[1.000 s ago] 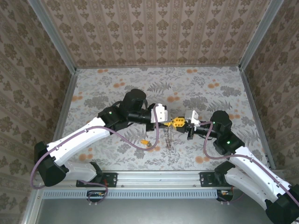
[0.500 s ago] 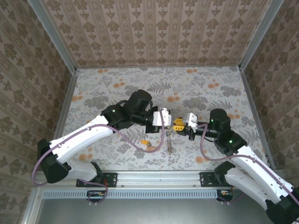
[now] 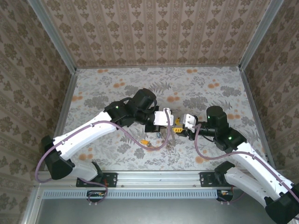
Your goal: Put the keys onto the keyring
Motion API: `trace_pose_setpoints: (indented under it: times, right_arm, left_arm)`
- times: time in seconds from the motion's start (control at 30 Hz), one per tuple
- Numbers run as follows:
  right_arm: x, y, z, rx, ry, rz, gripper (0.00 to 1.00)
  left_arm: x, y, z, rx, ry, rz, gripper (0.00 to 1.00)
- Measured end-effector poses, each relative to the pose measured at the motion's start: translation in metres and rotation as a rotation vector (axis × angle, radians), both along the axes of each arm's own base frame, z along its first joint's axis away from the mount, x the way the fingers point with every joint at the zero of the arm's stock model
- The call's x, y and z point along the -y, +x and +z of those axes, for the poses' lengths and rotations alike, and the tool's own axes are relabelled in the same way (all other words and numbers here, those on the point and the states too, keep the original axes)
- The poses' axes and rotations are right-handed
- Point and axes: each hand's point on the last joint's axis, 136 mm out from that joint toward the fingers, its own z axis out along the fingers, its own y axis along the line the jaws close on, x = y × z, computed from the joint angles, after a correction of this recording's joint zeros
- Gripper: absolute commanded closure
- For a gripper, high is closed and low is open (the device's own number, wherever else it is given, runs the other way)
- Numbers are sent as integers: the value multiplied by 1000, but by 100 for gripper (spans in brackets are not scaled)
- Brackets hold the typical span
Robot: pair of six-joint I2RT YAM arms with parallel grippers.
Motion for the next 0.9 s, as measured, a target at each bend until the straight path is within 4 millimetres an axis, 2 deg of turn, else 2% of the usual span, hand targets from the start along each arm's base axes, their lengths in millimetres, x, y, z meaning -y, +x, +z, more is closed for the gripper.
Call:
trace_pose_setpoints:
  times: [0.27, 0.33, 0.47, 0.63, 0.67, 0.73, 0.8, 0.9]
  right_arm:
    - [-5, 3, 7, 14, 27, 3, 73]
    - [-6, 3, 6, 11, 27, 8, 77]
    - [-10, 2, 2, -8, 23, 19, 98]
    - [-10, 2, 2, -5, 20, 22, 100]
    - [-10, 2, 2, -6, 20, 21, 100]
    - [-10, 2, 2, -7, 23, 18, 100]
    - [-11, 2, 5, -14, 35, 11, 100]
    - [-10, 2, 6, -39, 52, -3, 100]
  left_arm:
    - [4, -2, 0, -29, -6, -6, 100]
    - [5, -2, -2, -36, -3, -6, 100]
    - [5, -3, -2, -46, -5, -6, 100]
    - [5, -3, -3, -53, -3, 1, 100]
    - [5, -2, -3, -54, -3, 2, 97]
    - [5, -2, -2, -54, -10, 6, 80]
    - [4, -1, 0, -50, -34, 12, 73]
    - [-4, -2, 8, -35, -82, 26, 69]
